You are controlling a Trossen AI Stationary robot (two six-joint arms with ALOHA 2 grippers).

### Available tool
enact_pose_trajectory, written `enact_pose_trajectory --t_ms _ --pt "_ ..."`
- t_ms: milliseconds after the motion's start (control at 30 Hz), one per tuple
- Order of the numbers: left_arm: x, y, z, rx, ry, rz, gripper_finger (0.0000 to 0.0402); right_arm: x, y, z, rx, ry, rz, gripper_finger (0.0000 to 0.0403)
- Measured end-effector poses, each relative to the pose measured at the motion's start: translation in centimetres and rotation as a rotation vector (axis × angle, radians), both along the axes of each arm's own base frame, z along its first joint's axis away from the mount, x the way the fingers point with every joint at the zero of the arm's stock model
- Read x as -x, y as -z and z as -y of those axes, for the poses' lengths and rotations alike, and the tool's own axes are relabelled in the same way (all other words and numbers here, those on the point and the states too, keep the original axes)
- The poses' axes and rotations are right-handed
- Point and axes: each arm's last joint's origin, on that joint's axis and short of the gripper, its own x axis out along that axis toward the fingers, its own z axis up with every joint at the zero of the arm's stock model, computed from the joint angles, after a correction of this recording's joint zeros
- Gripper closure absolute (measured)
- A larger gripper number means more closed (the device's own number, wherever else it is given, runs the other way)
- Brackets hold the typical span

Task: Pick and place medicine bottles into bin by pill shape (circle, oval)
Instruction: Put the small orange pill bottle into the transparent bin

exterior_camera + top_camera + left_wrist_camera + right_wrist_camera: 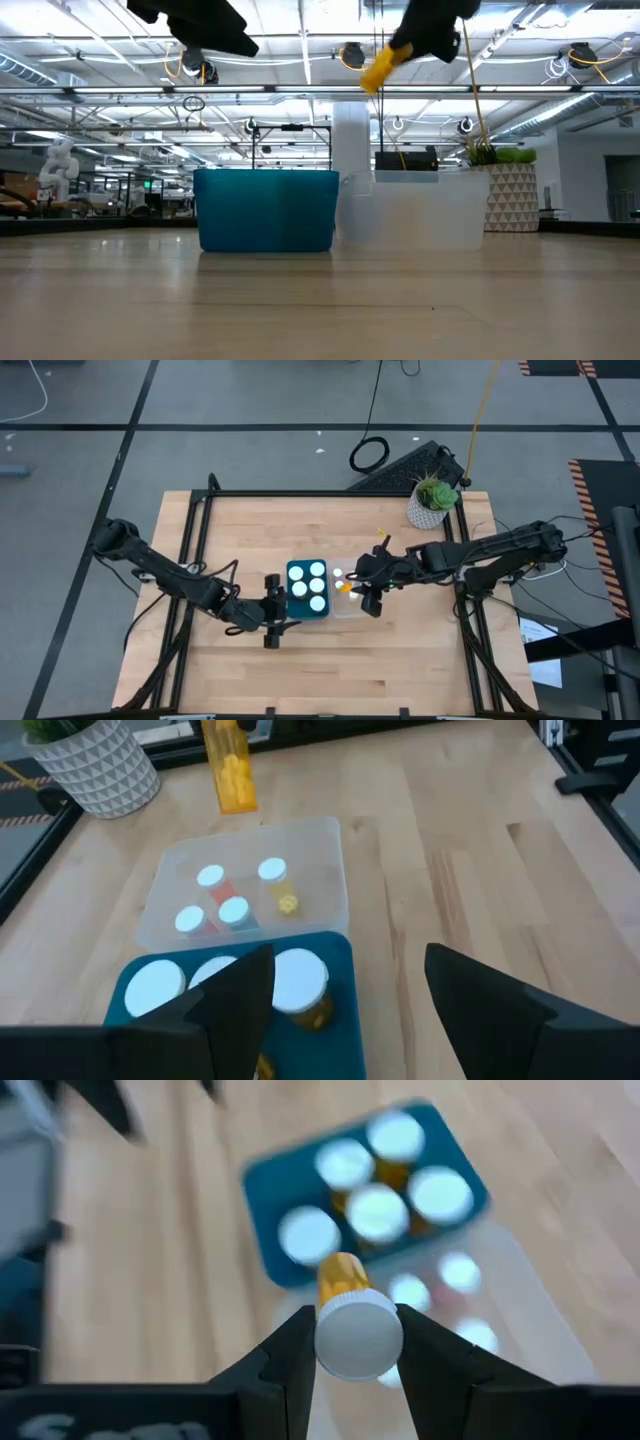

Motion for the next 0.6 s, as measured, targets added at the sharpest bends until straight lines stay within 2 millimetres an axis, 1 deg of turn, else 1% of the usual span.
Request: enact_pose_trajectory --t_ms 67,167,267,400,600 --pt "0.0 -0.2 0.0 0.006 -0.001 0.009 0.0142 0.2 0.4 0.1 0.022 0.030 -0.048 0.0287" --pt "0.0 -0.1 0.0 0.007 -0.002 0.008 0.0142 -0.1 1.1 0.1 0.017 0.064 -0.072 0.0287" --pt "0.0 -0.2 0.0 0.011 -0.001 0.015 0.0142 -1.0 2.3 -0.2 0.018 0.063 -0.104 0.0287" --pt "0.0 -0.2 -0.1 0.009 -0.003 0.013 0.0142 -2.3 4.4 -0.4 0.002 0.044 -0.177 0.0288" --pt "0.0 -0.2 0.0 0.010 -0.002 0.017 0.0142 -3.3 6.3 -0.6 0.001 0.044 -0.227 0.0287"
